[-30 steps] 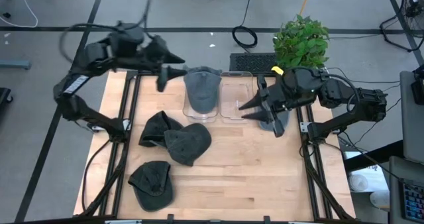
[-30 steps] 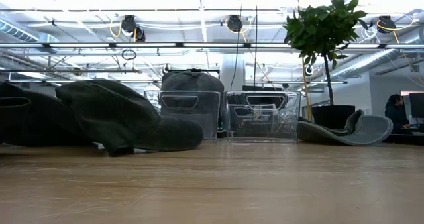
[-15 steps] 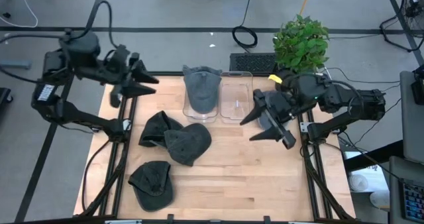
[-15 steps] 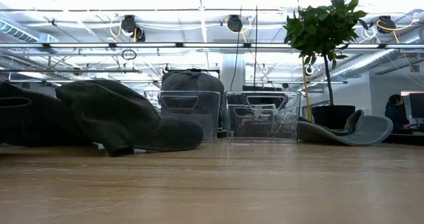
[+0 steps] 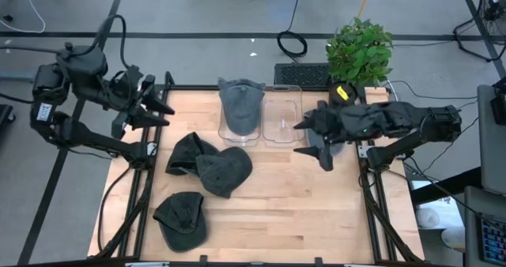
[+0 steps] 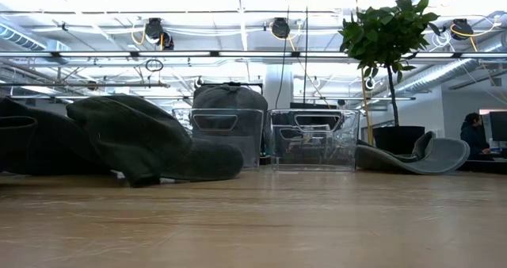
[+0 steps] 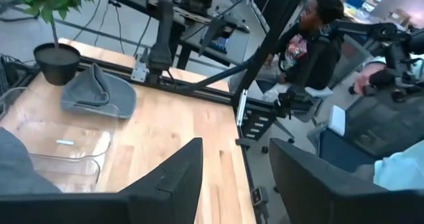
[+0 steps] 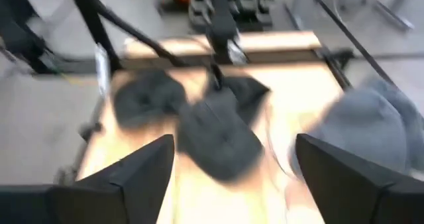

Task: Pick & Place hat
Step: Put the gray cap into the left transparent bin

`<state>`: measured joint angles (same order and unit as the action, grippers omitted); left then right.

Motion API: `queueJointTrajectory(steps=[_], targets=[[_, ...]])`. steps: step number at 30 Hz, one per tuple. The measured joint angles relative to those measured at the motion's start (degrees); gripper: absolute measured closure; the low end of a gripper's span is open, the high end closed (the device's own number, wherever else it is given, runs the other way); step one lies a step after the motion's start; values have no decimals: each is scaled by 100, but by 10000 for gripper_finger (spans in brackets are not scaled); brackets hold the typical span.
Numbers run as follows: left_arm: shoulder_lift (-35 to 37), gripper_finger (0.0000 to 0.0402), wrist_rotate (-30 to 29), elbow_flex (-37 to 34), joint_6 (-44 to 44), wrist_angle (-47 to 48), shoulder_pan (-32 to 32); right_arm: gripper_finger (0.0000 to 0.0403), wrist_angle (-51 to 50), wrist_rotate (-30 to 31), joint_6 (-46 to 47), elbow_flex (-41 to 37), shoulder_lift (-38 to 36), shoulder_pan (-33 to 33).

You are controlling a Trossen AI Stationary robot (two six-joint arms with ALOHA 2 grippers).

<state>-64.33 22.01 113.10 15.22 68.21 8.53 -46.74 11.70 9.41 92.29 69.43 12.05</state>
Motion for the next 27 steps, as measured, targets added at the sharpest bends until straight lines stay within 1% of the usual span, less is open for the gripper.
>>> queueJointTrajectory(steps=[4, 7, 14, 20, 23, 27], targets=[[-16, 229, -1, 0, 46, -20, -92, 77, -558, 188, 321, -2, 0, 172], [-16, 234, -21, 0, 201, -20, -96, 74, -1110, 188, 466, -2, 0, 302], [-6, 235, -157, 0, 777, -22, -96, 77, -2987, 154, 1018, -2, 0, 546], [-16, 230, -160, 0, 914, -31, -96, 77, -4257, -425, 1330, -2, 0, 569], [-14, 229, -196, 0, 933, -34, -96, 78, -4309, -454, 1321, -4, -10, 569], [-16, 229, -267, 0, 957, -42, -100, 78, -4350, -331, 1075, -14, 46, 546]])
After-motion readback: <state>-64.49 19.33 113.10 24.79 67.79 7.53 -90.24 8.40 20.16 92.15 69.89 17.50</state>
